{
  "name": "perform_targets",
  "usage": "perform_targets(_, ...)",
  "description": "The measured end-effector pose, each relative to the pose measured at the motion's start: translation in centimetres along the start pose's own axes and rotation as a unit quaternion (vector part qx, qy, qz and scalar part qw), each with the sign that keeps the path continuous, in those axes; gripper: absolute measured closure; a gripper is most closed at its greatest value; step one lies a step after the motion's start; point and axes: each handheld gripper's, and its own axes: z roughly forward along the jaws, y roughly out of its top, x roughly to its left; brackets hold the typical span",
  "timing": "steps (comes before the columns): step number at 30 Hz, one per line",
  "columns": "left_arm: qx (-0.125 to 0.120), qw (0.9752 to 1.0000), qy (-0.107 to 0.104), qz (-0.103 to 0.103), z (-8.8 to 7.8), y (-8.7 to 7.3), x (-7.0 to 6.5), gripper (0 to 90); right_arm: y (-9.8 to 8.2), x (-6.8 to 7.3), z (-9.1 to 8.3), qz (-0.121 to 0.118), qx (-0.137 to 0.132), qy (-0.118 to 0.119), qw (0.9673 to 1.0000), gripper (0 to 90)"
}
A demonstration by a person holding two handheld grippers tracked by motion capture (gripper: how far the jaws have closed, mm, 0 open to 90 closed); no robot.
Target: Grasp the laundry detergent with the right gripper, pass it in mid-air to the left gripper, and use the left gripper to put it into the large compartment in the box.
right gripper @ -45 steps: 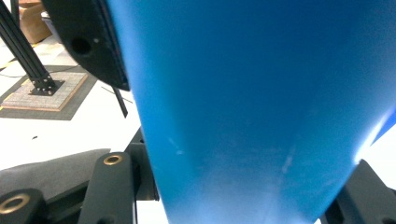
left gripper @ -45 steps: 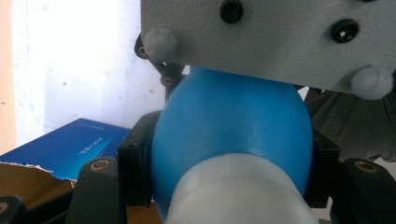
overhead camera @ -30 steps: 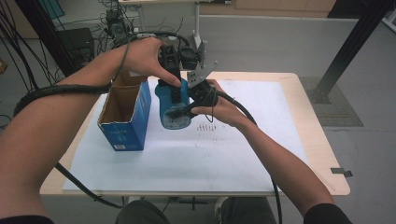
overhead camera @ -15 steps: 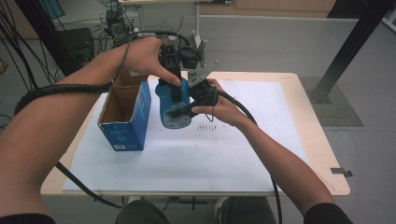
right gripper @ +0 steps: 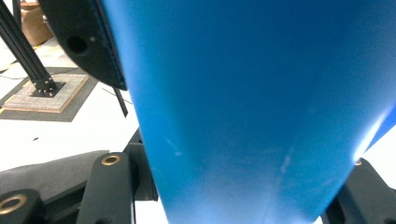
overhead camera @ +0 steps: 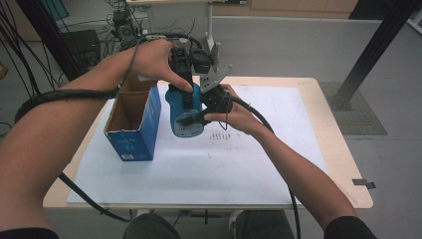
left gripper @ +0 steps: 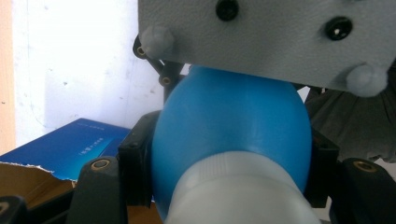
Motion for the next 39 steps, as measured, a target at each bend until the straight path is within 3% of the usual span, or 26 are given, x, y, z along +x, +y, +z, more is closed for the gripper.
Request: perform_targets(39, 0.003, 1.0, 0.003, -0.006, 0.05, -0.22, -0.17, 37.2, 0.02, 0.11, 0.19, 0.002, -0.001, 0.0, 1.0, 41.8)
